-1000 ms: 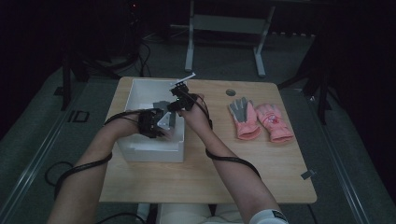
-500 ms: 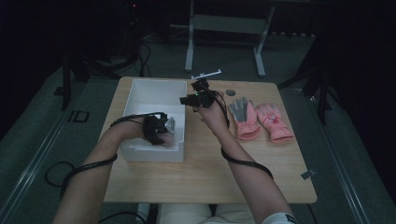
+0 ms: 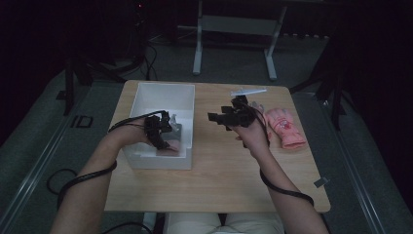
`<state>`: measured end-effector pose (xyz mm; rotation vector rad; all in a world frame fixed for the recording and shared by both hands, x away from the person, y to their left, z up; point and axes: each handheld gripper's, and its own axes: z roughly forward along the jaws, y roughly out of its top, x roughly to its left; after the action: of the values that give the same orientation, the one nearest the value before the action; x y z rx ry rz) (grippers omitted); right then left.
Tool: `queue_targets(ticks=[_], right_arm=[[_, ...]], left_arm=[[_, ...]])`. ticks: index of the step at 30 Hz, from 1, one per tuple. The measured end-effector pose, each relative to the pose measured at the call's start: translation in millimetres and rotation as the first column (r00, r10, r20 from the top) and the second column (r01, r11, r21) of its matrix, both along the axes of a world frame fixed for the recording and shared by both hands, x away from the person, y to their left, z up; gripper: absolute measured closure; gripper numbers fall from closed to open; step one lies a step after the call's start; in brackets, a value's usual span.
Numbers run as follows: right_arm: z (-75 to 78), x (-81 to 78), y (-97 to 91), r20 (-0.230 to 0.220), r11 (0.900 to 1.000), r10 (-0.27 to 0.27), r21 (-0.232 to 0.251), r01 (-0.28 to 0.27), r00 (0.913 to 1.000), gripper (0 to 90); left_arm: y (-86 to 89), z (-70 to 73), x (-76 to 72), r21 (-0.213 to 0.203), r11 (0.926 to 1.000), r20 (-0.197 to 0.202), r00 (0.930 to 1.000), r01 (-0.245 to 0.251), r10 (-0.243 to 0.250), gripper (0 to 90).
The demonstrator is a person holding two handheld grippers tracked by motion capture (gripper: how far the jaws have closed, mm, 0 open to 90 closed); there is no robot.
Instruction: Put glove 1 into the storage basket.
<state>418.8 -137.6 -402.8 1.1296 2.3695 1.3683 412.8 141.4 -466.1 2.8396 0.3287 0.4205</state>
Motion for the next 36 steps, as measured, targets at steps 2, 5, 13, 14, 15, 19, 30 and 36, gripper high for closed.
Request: queue_targets(ticks=[2, 5, 13, 14, 15, 19, 30, 36], right_arm=[[-2.8, -3.9, -10.6, -0.005, 0.9998, 0.016, 0.012, -0.016, 0.9999, 21.3], [-6.6, -10.3, -29.9, 0.006, 0.9996, 0.008, 0.025, -0.008, 1.0000, 19.8], [-5.3, -22.0, -63.7, 0.064, 0.9998, 0.014, 0.013, -0.015, 0.9979, 14.5], [-5.6, -23.5, -67.9, 0.072, 0.9997, 0.017, 0.014, -0.018, 0.9973, 14.0], [-5.9, -25.1, -72.3, 0.075, 0.9998, 0.016, 0.014, -0.017, 0.9971, 14.0], [-8.2, -28.7, -88.5, 0.043, 0.9997, 0.013, 0.019, -0.013, 0.9990, 14.7], [-15.5, -38.3, -123.7, 0.056, 0.9991, -0.041, 0.003, 0.041, 0.9976, 12.6], [-23.5, -43.3, -139.5, 0.076, 0.9972, -0.070, -0.021, 0.072, 0.9946, 26.8]], left_arm=[[0.6, 7.0, -1.6, -0.022, 0.9995, -0.002, 0.9997, -0.024, 0.024, 39.7], [-0.6, 17.5, -4.1, -0.056, 0.9977, -0.005, 0.9992, -0.039, 0.039, 39.6], [-20.4, 54.3, -10.0, -0.190, 0.9808, 0.032, 0.9982, -0.044, 0.051, 40.3], [-23.2, 58.8, -10.3, -0.209, 0.9769, 0.033, 0.9981, -0.044, 0.052, 40.7], [-25.2, 62.1, -10.4, -0.232, 0.9716, 0.027, 0.9983, -0.044, 0.052, 41.0], [-40.0, 73.9, -12.4, -0.277, 0.9593, 0.045, 0.9967, -0.052, 0.068, 43.4], [-98.2, 73.6, -24.0, -0.320, 0.9329, 0.064, 0.9787, -0.165, 0.195, 43.4], [-120.8, 65.6, -39.7, -0.386, 0.9016, 0.043, 0.9725, -0.195, 0.229, 40.3]])
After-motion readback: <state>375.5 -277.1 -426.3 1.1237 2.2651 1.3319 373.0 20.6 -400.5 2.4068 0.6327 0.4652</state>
